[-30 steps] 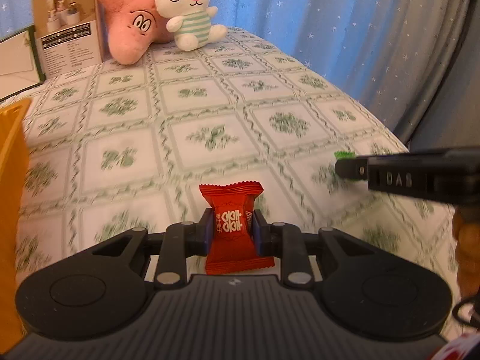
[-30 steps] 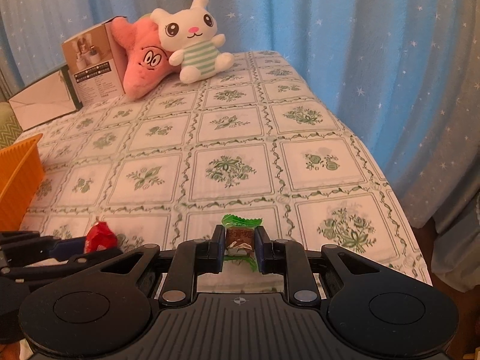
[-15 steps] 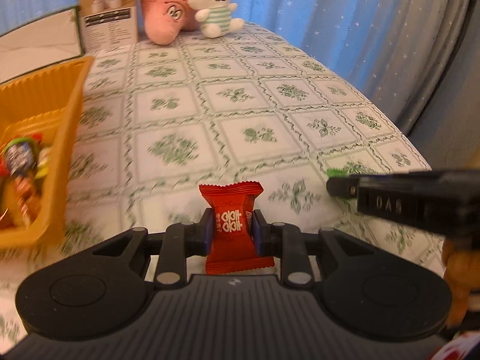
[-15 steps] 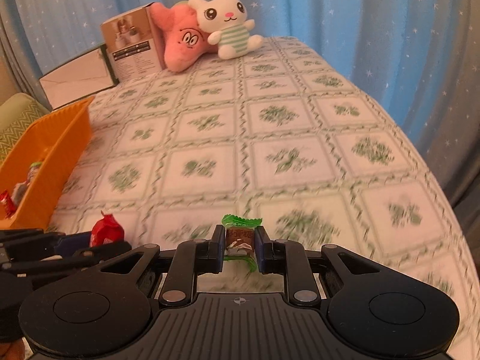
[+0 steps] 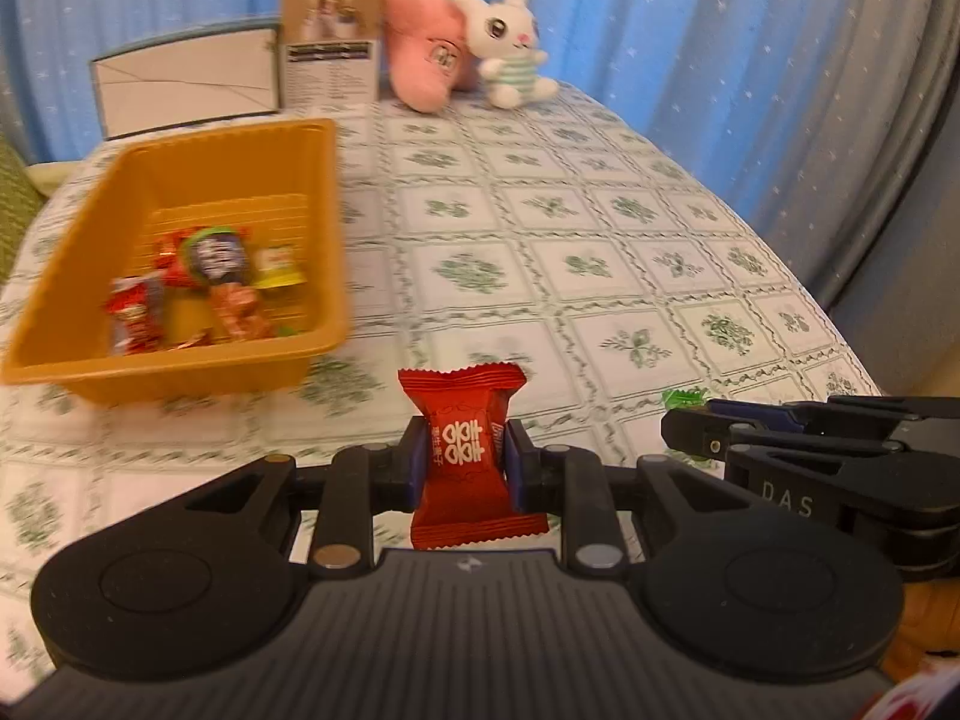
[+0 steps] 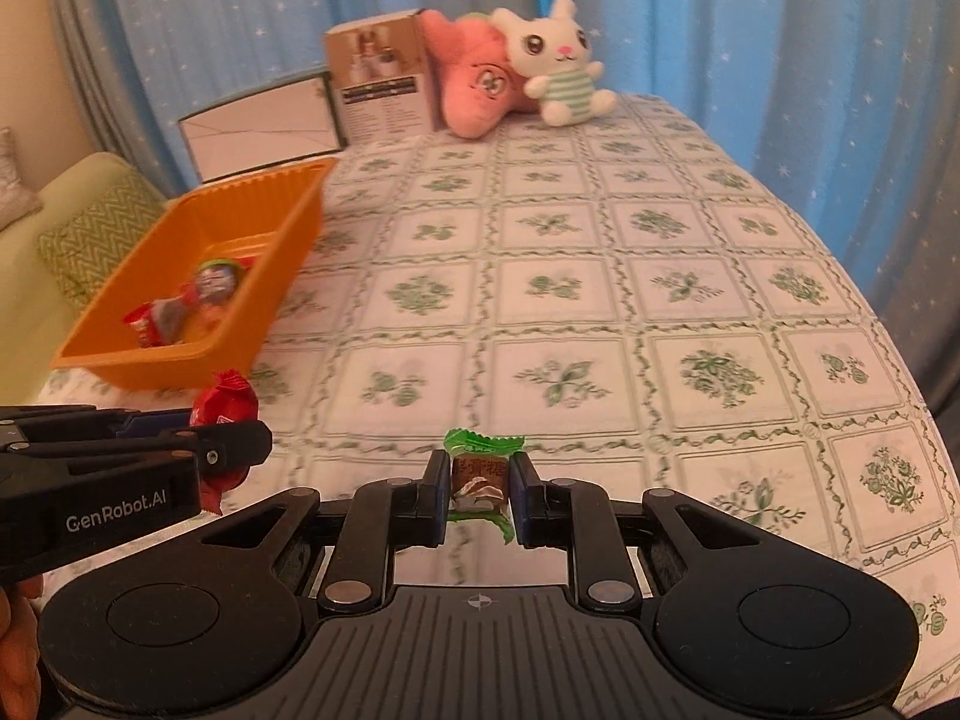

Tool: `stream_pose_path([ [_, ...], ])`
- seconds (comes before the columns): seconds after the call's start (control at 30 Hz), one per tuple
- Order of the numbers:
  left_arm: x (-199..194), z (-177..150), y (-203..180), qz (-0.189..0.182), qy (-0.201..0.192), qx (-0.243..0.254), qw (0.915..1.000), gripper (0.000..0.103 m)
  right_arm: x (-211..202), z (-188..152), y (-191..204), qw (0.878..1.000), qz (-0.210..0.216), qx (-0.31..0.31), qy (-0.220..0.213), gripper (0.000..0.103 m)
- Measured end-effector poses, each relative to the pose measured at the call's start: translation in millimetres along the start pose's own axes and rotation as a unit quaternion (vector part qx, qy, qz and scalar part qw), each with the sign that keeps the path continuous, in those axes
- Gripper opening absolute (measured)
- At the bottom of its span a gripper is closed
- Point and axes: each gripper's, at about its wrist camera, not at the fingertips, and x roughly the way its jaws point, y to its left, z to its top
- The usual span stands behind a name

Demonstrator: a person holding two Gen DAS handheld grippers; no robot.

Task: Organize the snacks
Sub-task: 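Carry the red candy and green-wrapped chocolate over the orange tray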

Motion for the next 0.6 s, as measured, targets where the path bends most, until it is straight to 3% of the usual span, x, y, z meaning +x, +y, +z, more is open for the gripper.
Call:
stream_pose_path([
  [0.3,-52,-9,40,0.031,-0.014,-0.016,0.9993,0.023,-18,0,57,0.999,0.035,-0.038,-0.011,0.021],
  [0.6,-79,-12,76,0.057,-0.023,-0.035,0.9975,0.023,-14,6,103,0.995,0.064,-0.069,-0.014,0.021],
])
